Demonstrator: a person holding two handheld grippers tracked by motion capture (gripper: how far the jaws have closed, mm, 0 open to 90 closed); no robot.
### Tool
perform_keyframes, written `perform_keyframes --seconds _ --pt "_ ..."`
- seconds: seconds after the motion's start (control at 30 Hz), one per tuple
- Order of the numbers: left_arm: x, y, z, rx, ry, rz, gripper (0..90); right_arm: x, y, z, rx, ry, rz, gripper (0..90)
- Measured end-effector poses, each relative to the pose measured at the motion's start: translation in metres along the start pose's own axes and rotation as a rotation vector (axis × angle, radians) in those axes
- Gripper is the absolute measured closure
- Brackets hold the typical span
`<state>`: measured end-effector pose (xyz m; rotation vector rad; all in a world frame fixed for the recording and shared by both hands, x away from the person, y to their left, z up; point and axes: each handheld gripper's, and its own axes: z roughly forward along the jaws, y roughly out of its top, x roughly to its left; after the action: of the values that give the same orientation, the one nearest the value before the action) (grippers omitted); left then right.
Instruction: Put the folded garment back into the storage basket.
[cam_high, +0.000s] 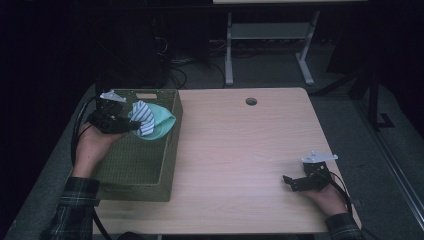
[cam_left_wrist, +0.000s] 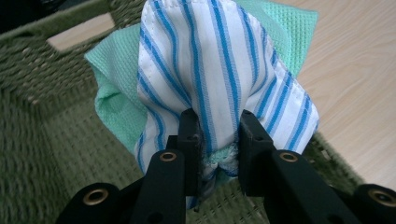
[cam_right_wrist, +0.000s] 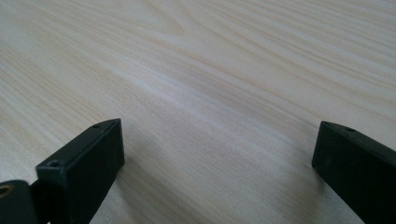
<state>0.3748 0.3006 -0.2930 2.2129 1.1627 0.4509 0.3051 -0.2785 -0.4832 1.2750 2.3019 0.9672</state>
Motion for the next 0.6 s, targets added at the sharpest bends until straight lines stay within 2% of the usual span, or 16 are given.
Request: perform_keyframes --seconds 0.07,0.3,0.6 --pt "0.005 -0.004 0.001 0.011 0.020 -0.005 73.4 0.000 0.000 0.000 0.000 0.000 0.000 1.9" --pt "0.019 -0.022 0.014 0.038 0.050 -0.053 73.2 0.000 0.000 0.000 0.000 0.001 -0.002 1.9" --pt "0.022 -0.047 0.037 0.061 0.044 -0.082 73.1 0.000 0.000 0.000 0.000 0.002 -0.002 1.9"
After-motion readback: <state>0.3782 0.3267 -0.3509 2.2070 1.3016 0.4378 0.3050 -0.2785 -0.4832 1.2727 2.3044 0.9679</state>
